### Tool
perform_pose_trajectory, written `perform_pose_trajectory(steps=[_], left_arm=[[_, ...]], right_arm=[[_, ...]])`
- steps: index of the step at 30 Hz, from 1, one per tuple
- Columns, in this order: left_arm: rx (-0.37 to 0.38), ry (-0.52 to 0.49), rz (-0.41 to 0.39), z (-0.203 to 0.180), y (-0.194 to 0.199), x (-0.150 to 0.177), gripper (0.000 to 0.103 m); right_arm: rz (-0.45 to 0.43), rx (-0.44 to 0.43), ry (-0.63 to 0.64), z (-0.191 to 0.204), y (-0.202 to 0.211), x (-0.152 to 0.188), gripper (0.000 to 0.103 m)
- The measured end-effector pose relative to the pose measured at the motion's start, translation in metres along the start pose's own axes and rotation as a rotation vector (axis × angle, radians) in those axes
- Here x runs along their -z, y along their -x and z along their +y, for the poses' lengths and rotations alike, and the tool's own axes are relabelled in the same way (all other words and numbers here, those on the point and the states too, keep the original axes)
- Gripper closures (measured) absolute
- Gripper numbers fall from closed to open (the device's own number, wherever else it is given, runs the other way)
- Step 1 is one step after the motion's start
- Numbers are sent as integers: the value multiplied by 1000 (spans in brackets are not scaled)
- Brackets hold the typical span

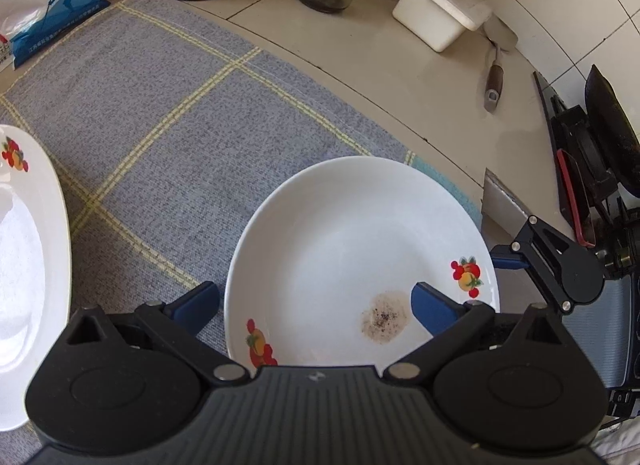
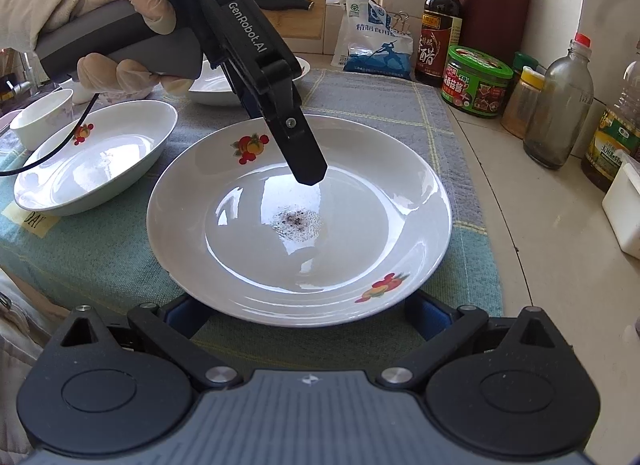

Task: Organize plates and bowls
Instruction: 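Lift the stained plate with the left gripper toward the condiment jars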

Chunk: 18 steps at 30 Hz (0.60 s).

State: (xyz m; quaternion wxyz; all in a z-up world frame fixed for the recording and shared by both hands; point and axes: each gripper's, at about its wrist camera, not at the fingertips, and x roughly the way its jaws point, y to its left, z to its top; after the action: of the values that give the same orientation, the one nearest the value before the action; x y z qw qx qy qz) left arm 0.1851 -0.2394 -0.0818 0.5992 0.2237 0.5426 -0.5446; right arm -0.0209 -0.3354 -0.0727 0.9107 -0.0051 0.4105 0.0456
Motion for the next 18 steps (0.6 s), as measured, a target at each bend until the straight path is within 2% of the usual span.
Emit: perform_pose_trajectory(steps=[9,12,18], left_arm=[[40,-96,77,-5,-5,-9,6],[71,-99,90,-5,-6,-12,6],[66,-108,100,-8,-6,-11,6]], right_arm=[[-13,-2,14,0,1,0,0],[-17,-7,22,1,2,0,0],[-13,-13,21,1,3,-1,0]])
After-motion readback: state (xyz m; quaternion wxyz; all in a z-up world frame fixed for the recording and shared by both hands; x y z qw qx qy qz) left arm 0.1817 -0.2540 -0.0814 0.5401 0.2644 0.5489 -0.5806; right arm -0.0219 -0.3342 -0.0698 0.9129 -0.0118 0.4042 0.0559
